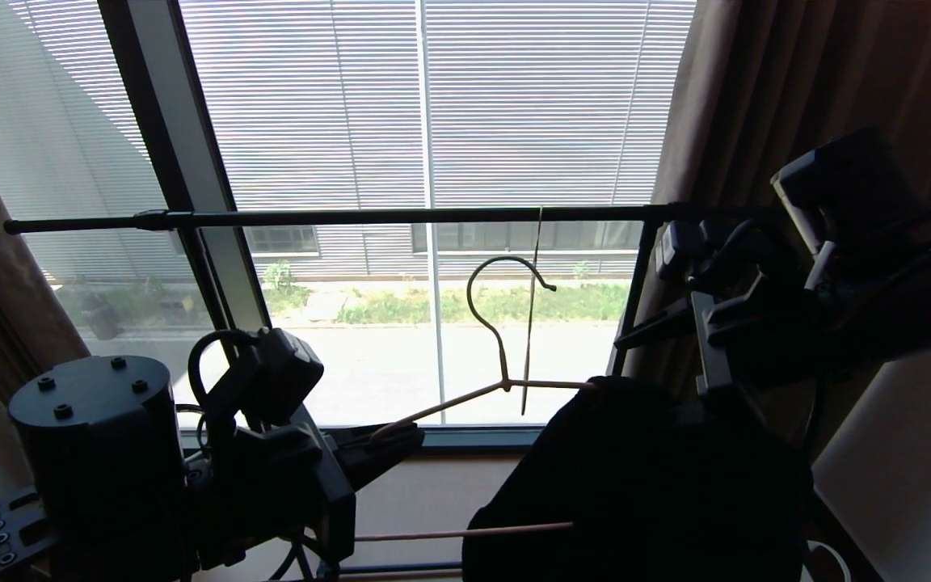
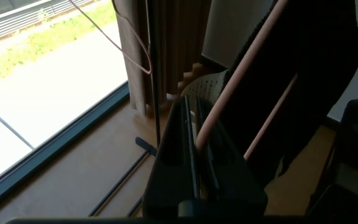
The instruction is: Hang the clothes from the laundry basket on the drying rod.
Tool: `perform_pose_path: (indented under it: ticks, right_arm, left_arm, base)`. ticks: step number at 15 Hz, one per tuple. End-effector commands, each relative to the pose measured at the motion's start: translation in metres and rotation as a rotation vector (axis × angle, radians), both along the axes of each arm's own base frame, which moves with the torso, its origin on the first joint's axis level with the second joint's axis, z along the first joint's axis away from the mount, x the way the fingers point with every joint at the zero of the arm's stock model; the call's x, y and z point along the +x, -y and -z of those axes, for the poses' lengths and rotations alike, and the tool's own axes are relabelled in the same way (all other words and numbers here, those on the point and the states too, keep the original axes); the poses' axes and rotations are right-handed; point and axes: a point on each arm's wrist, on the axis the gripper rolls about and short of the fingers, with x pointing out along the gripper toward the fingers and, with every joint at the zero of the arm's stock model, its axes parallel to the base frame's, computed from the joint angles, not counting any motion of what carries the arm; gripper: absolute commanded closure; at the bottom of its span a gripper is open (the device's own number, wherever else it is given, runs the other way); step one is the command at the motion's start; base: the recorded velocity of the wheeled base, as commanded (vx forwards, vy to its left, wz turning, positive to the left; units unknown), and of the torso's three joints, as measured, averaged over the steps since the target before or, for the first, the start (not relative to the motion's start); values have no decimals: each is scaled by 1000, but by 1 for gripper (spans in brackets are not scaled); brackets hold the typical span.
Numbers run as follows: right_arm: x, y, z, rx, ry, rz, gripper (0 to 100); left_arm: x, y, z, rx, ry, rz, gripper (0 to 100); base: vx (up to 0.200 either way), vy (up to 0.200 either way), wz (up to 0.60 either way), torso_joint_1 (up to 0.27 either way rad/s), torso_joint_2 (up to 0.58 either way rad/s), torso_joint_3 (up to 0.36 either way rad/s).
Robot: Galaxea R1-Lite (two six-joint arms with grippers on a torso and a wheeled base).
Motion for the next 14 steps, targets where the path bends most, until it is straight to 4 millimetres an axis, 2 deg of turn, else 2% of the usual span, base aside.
perform_pose_path:
  ticks: [1, 4, 8, 9, 14]
  right_arm:
    - [11, -14, 4, -4, -11, -27, 0]
    - [13, -30, 3, 0, -6, -66, 0]
    - [10, -37, 4, 0, -10, -88, 0]
    - [10, -37, 3, -1, -11, -88, 100]
    - [1, -32, -4, 5, -6, -91, 100]
  left_arm:
    - [-2, -2, 0, -2, 0, 7, 100]
    - [-2, -2, -1, -4, 2, 9, 100]
    - [-1, -2, 0, -4, -4, 11, 100]
    - [0, -2, 0, -4, -3, 10, 100]
    - [1, -1, 1, -3, -8, 8, 100]
  base:
    - [0, 0, 0, 0, 0, 0]
    - [0, 0, 0, 0, 0, 0]
    - [0, 0, 0, 0, 0, 0]
    - [0, 0, 0, 0, 0, 0]
    - [0, 0, 0, 0, 0, 0]
